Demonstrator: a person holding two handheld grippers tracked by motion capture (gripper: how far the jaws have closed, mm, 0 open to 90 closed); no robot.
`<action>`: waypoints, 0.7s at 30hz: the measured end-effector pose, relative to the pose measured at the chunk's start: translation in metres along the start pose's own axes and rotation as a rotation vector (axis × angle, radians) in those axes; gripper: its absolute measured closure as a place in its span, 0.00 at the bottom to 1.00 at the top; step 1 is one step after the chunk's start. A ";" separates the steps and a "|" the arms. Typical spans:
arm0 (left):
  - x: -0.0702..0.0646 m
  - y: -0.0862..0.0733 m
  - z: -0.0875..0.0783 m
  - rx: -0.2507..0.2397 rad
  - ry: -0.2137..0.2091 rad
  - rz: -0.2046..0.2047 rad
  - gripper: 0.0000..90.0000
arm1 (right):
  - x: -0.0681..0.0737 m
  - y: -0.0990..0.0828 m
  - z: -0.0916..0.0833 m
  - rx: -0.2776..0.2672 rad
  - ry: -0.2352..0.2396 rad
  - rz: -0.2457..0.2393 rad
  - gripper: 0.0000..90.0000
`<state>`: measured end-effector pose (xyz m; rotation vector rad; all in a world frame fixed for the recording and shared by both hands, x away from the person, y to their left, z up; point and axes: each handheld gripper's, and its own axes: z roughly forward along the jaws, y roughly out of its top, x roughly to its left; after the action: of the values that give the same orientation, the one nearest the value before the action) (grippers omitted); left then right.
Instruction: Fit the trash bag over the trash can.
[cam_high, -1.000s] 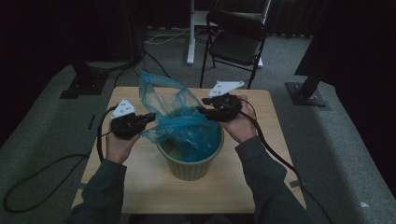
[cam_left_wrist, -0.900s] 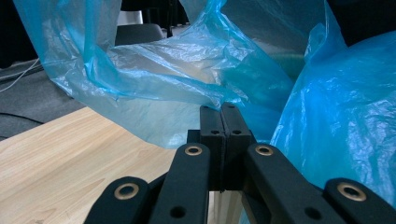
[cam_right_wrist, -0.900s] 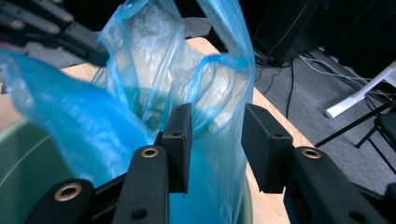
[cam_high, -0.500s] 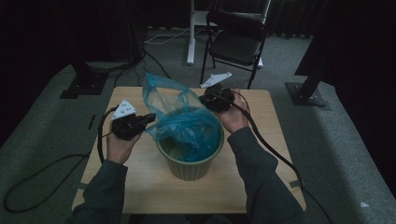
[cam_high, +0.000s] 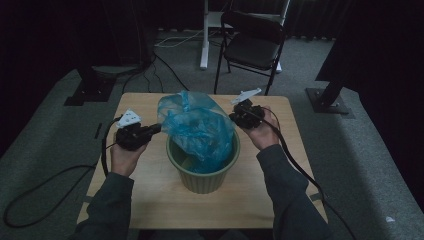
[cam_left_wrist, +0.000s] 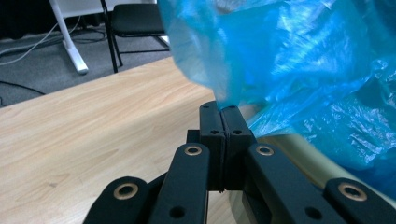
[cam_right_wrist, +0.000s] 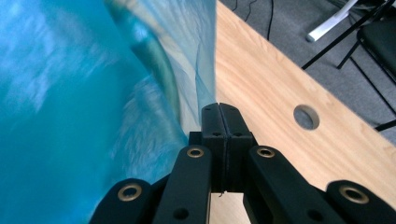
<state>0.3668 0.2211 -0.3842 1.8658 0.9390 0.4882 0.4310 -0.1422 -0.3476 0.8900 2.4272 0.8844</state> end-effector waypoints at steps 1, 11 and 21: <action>0.001 -0.001 0.000 0.003 0.000 -0.002 0.99 | -0.002 -0.004 0.000 -0.001 0.006 0.007 1.00; 0.009 -0.011 0.003 0.028 0.015 -0.047 0.98 | -0.014 -0.035 -0.004 0.019 0.029 0.047 1.00; 0.012 -0.016 -0.001 0.040 0.035 -0.060 0.99 | -0.014 -0.045 -0.012 0.014 0.022 0.045 1.00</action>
<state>0.3680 0.2351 -0.3987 1.8645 1.0314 0.4700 0.4151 -0.1831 -0.3678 0.9478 2.4440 0.8985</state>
